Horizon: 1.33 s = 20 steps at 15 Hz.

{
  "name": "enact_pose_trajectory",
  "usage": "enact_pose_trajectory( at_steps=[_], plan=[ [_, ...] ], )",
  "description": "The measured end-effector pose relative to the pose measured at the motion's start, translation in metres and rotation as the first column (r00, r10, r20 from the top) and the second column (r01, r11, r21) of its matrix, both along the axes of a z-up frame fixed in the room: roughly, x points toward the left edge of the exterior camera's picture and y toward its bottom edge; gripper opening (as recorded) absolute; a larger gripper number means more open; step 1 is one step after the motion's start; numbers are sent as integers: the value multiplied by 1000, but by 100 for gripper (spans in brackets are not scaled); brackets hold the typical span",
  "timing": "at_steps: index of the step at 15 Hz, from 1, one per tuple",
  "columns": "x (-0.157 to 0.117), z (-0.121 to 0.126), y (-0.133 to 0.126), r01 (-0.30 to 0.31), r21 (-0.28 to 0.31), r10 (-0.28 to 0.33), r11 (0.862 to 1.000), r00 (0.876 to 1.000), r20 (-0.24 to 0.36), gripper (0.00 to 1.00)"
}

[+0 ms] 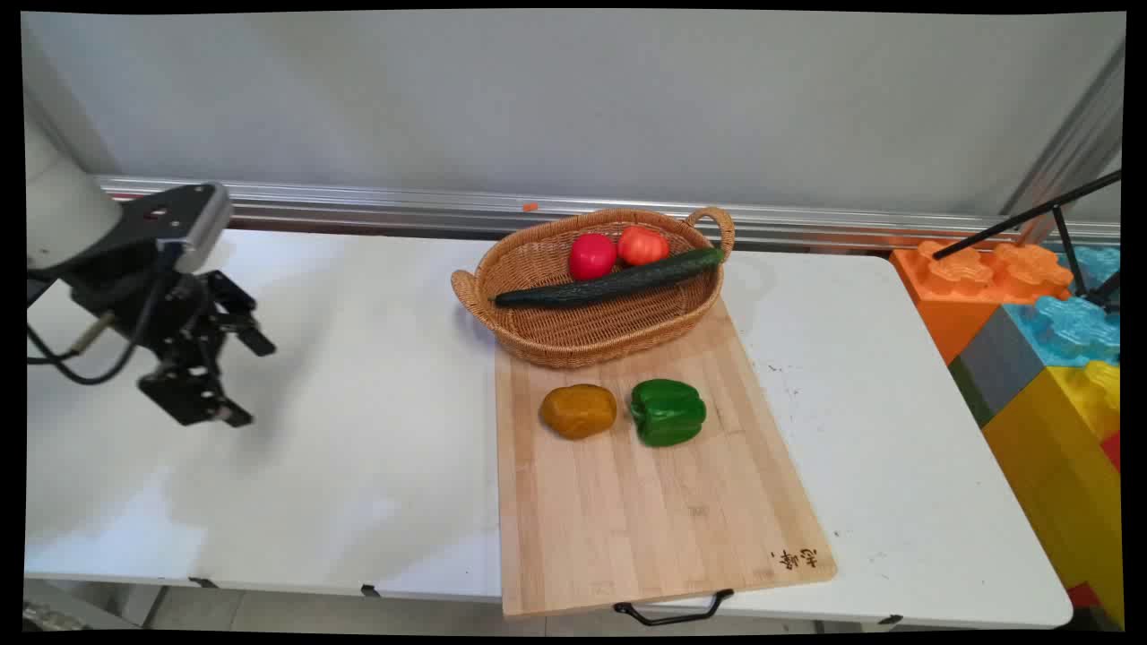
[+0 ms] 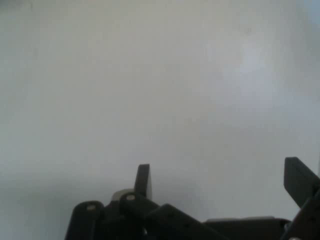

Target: Pick up the potato from the cutting board

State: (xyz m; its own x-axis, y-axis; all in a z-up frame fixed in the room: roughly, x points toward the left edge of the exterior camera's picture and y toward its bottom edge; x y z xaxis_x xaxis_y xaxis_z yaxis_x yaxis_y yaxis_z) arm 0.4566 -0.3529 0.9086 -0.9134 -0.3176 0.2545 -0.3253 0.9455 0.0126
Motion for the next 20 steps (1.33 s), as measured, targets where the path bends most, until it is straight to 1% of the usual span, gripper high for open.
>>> enact_pose_trajectory(
  at_steps=[3, 4, 7, 8, 9, 12, 15, 20],
  plan=[
    [-34, -4, 0, -13, -12, 12, 1000, 998, -60, 100],
    [-43, -4, 0, -15, -15, 14, 1000, 997, -71, 100],
    [-93, -2, -5, -29, -48, 23, 998, 993, -118, 100],
    [-108, -2, -8, -34, -59, 26, 998, 991, -128, 100],
    [-117, -2, -9, -38, -66, 29, 997, 991, -133, 100],
    [-162, -5, -19, -40, -96, 24, 995, 988, -156, 100],
    [-191, -16, -30, -35, -120, 15, 992, 986, -164, 100],
    [-235, -54, -52, -15, -160, -12, 987, 986, -166, 100]
  ],
)
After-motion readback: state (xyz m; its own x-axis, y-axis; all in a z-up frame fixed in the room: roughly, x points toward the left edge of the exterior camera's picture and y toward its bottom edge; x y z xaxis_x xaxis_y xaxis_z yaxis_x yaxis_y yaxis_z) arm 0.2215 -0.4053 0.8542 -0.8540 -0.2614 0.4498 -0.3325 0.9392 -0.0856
